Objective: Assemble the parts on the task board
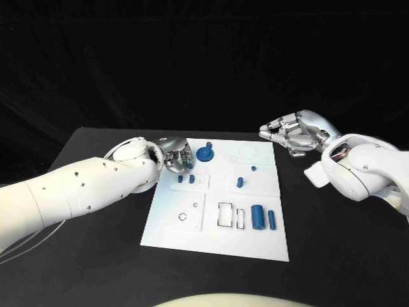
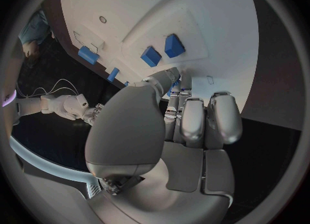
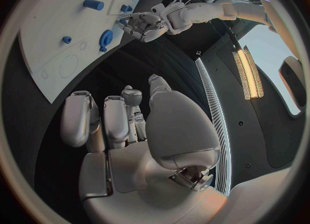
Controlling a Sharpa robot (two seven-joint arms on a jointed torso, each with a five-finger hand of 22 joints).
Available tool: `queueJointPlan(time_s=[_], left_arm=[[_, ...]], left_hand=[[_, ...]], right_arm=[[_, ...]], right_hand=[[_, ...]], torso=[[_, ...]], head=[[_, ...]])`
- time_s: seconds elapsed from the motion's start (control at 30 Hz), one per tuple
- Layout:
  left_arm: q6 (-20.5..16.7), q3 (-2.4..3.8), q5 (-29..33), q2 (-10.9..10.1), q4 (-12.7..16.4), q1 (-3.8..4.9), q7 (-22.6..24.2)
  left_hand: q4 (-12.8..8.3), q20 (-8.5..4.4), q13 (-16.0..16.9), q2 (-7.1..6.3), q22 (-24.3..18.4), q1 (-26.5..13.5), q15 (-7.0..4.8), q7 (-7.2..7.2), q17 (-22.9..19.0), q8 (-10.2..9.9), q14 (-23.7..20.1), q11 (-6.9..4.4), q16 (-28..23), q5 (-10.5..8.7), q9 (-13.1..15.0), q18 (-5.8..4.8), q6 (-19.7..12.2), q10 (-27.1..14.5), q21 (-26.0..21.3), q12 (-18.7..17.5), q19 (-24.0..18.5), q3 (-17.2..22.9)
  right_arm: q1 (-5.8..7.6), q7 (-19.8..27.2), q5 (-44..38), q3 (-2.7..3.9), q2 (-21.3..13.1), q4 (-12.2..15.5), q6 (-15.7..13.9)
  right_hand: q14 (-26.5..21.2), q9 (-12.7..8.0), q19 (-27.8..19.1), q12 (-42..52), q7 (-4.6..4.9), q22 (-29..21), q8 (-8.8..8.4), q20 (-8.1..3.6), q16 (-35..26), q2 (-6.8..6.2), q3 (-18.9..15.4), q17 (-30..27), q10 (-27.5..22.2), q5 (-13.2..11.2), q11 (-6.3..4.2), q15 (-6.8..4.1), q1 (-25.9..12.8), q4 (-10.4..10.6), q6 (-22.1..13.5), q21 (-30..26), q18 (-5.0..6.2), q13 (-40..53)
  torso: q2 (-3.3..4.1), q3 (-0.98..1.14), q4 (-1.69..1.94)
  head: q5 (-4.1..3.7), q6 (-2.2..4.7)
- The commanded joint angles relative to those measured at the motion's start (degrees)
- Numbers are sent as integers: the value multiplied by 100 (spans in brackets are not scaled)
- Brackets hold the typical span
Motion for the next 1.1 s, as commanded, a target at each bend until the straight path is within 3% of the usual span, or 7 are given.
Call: queueJointPlan(time_s=[0.03, 0.33, 0.9, 1.0, 1.1], left_arm=[[130, 2, -7, 15, -3, -1, -43], [134, 2, -7, 14, -17, -1, -42], [62, 2, -5, -20, -62, 0, -97], [-27, 2, 11, -47, -64, 0, -140], [-143, 3, 68, -91, -55, 0, -123]], left_hand=[[-1, 6, -2, -3, 2, -49, -6, 12, -4, -29, 33, 25, 36, -12, -6, -93, -32, -19, 4, -22, 8, -31], [-1, 9, 1, -8, 5, -60, -3, 26, -10, -36, 31, 30, 37, -14, -10, -93, -24, -11, 6, -33, 9, -43], [-35, 54, 35, -34, 28, -66, 50, 138, -44, -324, 22, 96, 67, -5, -182, -98, -387, 61, 19, -145, 6, -48], [-33, 60, 38, -39, 33, -71, 56, 152, -43, -336, 23, 104, 72, -5, -199, -99, -420, 70, 23, -152, 8, -50], [-41, 63, 42, -26, 37, -54, 59, 157, -46, -331, 22, 105, 74, -1, -207, -99, -421, 80, 25, -156, 9, -36]], right_arm=[[-5, 42, -44, 1, 4, -1, 57], [-7, 46, -44, 1, 3, 2, 55], [-8, -4, -73, 1, 1, -6, 29], [-8, -113, -279, 1, -3, -14, 10], [-8, -303, -654, 1, -6, -33, 59]], right_hand=[[143, -7, 20, 22, 8, 129, 15, -9, -17, 22, 2, 8, -43, 23, -1, -32, 47, -25, -19, -24, 92, 0], [143, -7, 20, 22, 8, 129, 15, -9, -17, 22, 2, 8, -43, 23, -1, -32, 47, -25, -19, -24, 92, 0], [138, -10, 0, -66, 11, 96, 12, -10, -50, 29, -16, -15, -113, 29, 1, -32, 72, -43, -31, -82, 103, -86], [159, -23, 25, -1312, 35, 126, -5, -5, -23, 107, 20, 35, -982, 4, 27, -18, 219, -89, -92, -57, 94, -1157], [140, -22, 20, -2134, 79, 113, 11, 3, -148, 170, 213, -85, -1374, -241, 70, -4, 615, -233, -82, -97, 100, -1745]], torso=[[0, 2, 1], [0, 2, -4], [4, -1, -1], [1, -3, -5], [2, -6, -3]], head=[[-2, -7], [2, -5], [-1, 0], [1, 7], [-9, 12]])
